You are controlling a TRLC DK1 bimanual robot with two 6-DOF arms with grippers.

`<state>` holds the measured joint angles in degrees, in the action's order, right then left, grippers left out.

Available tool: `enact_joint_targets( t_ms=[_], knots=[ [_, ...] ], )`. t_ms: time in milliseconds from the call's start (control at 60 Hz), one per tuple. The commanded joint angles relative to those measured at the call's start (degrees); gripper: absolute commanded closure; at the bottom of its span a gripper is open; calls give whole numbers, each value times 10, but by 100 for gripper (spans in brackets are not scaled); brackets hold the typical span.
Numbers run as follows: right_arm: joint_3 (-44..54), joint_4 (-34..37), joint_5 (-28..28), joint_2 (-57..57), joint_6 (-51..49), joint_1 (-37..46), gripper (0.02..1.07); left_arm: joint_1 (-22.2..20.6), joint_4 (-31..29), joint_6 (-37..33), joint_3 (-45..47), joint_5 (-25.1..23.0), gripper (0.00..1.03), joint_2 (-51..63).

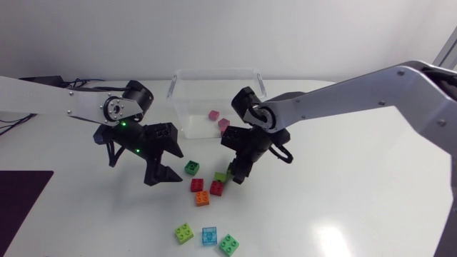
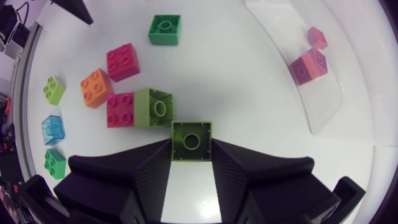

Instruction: Place the duplo bricks in the container

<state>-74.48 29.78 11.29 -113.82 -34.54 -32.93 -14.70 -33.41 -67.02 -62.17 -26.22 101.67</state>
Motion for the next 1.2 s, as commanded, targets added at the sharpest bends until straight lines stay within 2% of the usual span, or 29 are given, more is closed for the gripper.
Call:
enact_joint_targets(
  t_ms=[0, 350, 833, 967, 1067, 1183],
  knots=[
    [37, 4, -2, 52, 4, 1, 76, -2, 4, -28, -19, 7, 9, 24],
    [133, 28, 7, 209, 25, -4, 75, -11, 39, -59, -44, 19, 9, 70],
    [168, 73, 36, 324, 44, -6, 75, -24, 48, -90, -68, 35, 9, 107],
    [159, 91, 37, 350, 49, -6, 74, -29, 48, -94, -74, 36, 12, 114],
    [151, 102, 41, 365, 52, -6, 74, -34, 45, -94, -79, 39, 27, 123],
    [133, 117, 44, 374, 55, -5, 74, -40, 41, -101, -79, 42, 50, 135]
  ],
)
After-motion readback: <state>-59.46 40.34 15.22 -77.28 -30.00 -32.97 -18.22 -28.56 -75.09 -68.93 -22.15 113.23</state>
